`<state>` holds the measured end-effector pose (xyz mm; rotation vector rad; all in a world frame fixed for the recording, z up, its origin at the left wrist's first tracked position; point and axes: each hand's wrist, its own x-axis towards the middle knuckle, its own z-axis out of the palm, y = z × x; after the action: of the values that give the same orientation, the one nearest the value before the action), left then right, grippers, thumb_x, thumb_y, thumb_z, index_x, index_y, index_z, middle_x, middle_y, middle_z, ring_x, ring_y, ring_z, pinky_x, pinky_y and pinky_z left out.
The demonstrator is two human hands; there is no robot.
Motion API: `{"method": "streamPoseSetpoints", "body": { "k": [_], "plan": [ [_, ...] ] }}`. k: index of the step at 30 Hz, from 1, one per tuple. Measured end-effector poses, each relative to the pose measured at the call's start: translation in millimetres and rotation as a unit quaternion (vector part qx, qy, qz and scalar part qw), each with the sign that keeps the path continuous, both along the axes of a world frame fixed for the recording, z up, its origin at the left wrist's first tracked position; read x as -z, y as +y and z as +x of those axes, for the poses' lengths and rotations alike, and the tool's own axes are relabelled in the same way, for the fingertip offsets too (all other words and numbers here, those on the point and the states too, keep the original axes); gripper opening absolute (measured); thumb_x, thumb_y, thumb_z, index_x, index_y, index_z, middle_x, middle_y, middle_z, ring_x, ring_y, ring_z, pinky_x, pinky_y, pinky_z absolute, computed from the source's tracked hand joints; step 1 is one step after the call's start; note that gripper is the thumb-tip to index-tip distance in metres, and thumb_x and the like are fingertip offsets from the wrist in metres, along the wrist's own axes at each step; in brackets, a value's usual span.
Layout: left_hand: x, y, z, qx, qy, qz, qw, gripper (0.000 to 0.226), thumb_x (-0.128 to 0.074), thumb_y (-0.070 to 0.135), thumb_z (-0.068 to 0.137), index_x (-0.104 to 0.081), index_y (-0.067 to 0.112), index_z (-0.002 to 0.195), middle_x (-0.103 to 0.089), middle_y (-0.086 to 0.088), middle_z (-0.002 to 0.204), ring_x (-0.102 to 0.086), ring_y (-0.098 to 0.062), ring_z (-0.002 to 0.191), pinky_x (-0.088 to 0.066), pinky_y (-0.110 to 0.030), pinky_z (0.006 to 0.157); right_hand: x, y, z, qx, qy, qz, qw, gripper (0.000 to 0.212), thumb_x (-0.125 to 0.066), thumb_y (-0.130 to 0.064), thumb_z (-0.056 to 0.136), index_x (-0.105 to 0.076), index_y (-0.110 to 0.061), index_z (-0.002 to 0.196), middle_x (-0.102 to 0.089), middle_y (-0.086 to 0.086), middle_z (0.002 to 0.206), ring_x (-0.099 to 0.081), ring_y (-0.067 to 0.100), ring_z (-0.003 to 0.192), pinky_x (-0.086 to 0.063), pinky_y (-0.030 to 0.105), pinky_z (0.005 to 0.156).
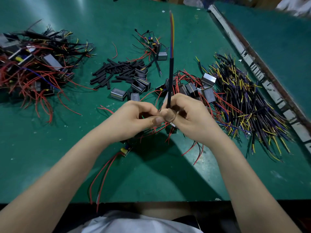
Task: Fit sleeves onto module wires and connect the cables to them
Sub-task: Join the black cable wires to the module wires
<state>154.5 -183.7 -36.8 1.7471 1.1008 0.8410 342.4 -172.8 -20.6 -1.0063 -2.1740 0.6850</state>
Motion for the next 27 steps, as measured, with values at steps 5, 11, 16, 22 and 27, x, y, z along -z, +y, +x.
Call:
{"method": "streamPoseSetpoints", "body": {
  "k": [5,11,16,22,27],
  "plan": [
    [10.9,-4.3,4.7,-0.055,-0.032,-0.008,0.998,0.014,-0.063,0.038,0.074,-0.067,0.035,0.087,-0.070,0.022,0.087,-0.058,0.011,0.077,-0.045,-0.010,0.078,7.7,2.9,0.7,0.044,0.045,-0.050,0.997,0.022,-0.063,-0.025,0.091,-0.052,-0.039,0.078,-0.055,-0.031,0.065,-0.050,-0.006,0.061,-0.033,0.008,0.059],
    [15.8,-7.1,4.2,-0.106,0.045,0.041,0.992,0.013,-0.068,0.022,0.086,-0.067,0.034,0.082,-0.063,0.028,0.066,-0.053,0.012,0.060,-0.035,-0.004,0.061,14.6,2.9,1.1,0.044,0.132,-0.132,0.981,0.014,-0.061,-0.018,0.093,-0.060,-0.030,0.086,-0.053,-0.022,0.057,-0.040,0.000,0.052,-0.033,0.011,0.054],
    [13.3,-10.8,7.6,-0.132,0.019,0.050,0.990,0.012,-0.068,0.019,0.086,-0.068,0.029,0.080,-0.063,0.022,0.063,-0.050,0.013,0.052,-0.033,-0.001,0.053,15.7,2.6,3.0,0.046,0.194,-0.195,0.960,0.012,-0.061,-0.013,0.092,-0.064,-0.025,0.091,-0.059,0.002,0.076,-0.043,0.009,0.057,-0.040,0.019,0.052],
    [13.3,-11.5,12.2,-0.142,0.046,0.087,0.985,0.015,-0.068,0.019,0.087,-0.065,0.032,0.079,-0.067,0.012,0.074,-0.054,0.006,0.066,-0.038,-0.005,0.065,13.6,4.6,10.0,0.017,0.179,-0.205,0.962,0.023,-0.067,-0.008,0.087,-0.065,-0.030,0.094,-0.066,-0.012,0.082,-0.055,0.019,0.077,-0.049,0.036,0.070],
    [11.1,-12.7,17.8,-0.155,0.034,0.128,0.979,0.005,-0.063,0.022,0.086,-0.068,0.020,0.086,-0.062,0.016,0.073,-0.052,0.006,0.064,-0.033,-0.003,0.060,11.9,4.0,8.7,0.021,0.188,-0.173,0.967,0.021,-0.065,-0.008,0.088,-0.064,-0.029,0.093,-0.063,-0.016,0.078,-0.052,0.016,0.069,-0.049,0.029,0.060]
  ]
}}
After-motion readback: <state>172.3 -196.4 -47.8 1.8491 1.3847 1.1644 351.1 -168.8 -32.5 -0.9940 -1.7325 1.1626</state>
